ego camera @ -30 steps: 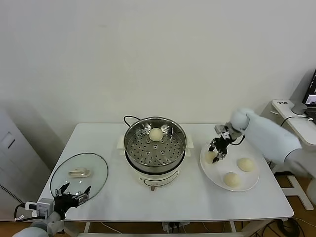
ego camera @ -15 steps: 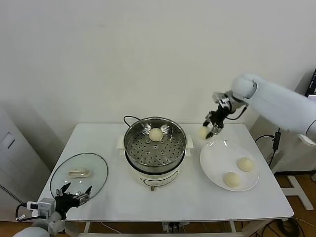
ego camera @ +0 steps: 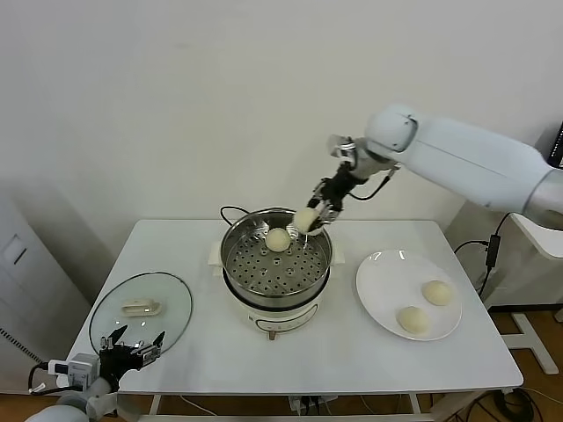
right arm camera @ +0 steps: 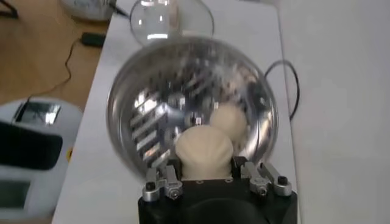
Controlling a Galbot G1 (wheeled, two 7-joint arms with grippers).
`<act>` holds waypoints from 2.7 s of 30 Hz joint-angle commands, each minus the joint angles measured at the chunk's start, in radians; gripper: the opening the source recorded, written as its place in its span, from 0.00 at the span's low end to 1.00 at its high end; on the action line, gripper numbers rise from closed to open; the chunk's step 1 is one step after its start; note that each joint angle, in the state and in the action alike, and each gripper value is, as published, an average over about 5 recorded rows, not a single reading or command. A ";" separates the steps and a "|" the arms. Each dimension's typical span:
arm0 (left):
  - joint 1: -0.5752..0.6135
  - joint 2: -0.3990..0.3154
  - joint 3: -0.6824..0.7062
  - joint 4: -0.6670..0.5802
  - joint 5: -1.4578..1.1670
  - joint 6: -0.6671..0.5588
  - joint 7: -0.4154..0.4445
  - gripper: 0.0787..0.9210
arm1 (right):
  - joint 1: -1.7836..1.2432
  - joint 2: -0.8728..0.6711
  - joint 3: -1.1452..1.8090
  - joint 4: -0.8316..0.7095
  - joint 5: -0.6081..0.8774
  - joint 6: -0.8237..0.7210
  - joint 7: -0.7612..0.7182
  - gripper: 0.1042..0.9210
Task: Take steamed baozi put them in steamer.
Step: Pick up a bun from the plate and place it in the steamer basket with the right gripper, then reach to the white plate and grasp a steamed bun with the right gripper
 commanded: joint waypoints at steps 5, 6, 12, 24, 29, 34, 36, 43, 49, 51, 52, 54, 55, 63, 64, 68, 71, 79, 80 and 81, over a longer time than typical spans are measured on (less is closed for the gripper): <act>0.006 0.002 -0.003 0.005 0.000 -0.005 0.000 0.88 | -0.110 0.176 -0.004 -0.027 0.062 -0.138 0.190 0.48; 0.005 0.002 -0.003 0.006 0.000 -0.005 0.000 0.88 | -0.120 0.184 0.000 -0.036 0.058 -0.140 0.195 0.48; 0.004 0.004 -0.002 0.011 0.000 -0.007 0.001 0.88 | -0.169 0.228 0.014 -0.088 0.022 -0.146 0.208 0.48; 0.004 0.012 -0.006 0.022 -0.006 -0.012 0.001 0.88 | -0.231 0.247 0.027 -0.151 -0.049 -0.154 0.213 0.48; -0.002 0.011 -0.003 0.027 -0.006 -0.012 0.001 0.88 | -0.253 0.259 0.040 -0.168 -0.049 -0.149 0.213 0.48; -0.001 0.011 -0.004 0.027 -0.007 -0.013 0.001 0.88 | -0.263 0.271 0.043 -0.180 -0.056 -0.144 0.211 0.48; 0.000 0.011 -0.005 0.027 -0.008 -0.013 0.001 0.88 | -0.267 0.275 0.045 -0.184 -0.059 -0.138 0.214 0.48; 0.005 0.012 -0.008 0.024 -0.011 -0.014 0.001 0.88 | -0.232 0.266 0.061 -0.180 -0.058 -0.131 0.209 0.68; 0.007 0.012 -0.008 0.026 -0.013 -0.014 0.001 0.88 | -0.084 0.162 0.031 -0.129 -0.060 -0.103 0.080 0.86; 0.008 0.013 -0.008 0.025 -0.012 -0.015 0.001 0.88 | -0.017 0.094 0.000 -0.101 -0.063 -0.073 0.012 0.87; 0.009 0.014 -0.008 0.024 -0.013 -0.015 0.001 0.88 | 0.014 0.059 -0.018 -0.085 -0.066 -0.059 -0.018 0.88; 0.008 0.017 -0.008 0.023 -0.013 -0.016 0.001 0.88 | 0.075 -0.025 -0.059 -0.045 -0.080 -0.026 -0.075 0.88; 0.008 0.017 -0.007 0.023 -0.013 -0.016 0.001 0.88 | 0.097 -0.061 -0.076 -0.028 -0.091 -0.012 -0.096 0.88; 0.006 0.015 -0.002 0.016 -0.013 -0.015 0.001 0.88 | 0.108 -0.319 -0.156 0.050 -0.250 0.100 -0.189 0.88; 0.006 0.015 -0.001 0.017 -0.013 -0.015 0.001 0.88 | 0.096 -0.347 -0.158 0.052 -0.269 0.114 -0.197 0.88; 0.006 0.014 0.000 0.019 -0.012 -0.017 0.001 0.88 | 0.022 -0.419 -0.135 0.054 -0.332 0.154 -0.218 0.88; 0.007 0.011 0.001 0.018 -0.010 -0.017 0.001 0.88 | -0.050 -0.445 -0.096 0.044 -0.397 0.182 -0.224 0.88; 0.009 0.001 0.002 0.017 0.008 -0.016 0.002 0.88 | -0.204 -0.448 -0.013 -0.014 -0.490 0.244 -0.223 0.88; 0.009 0.000 0.002 0.016 0.008 -0.015 0.002 0.88 | -0.226 -0.446 0.002 -0.022 -0.500 0.252 -0.223 0.88; 0.009 0.000 0.002 0.016 0.008 -0.015 0.002 0.88 | -0.248 -0.443 0.018 -0.029 -0.510 0.260 -0.223 0.88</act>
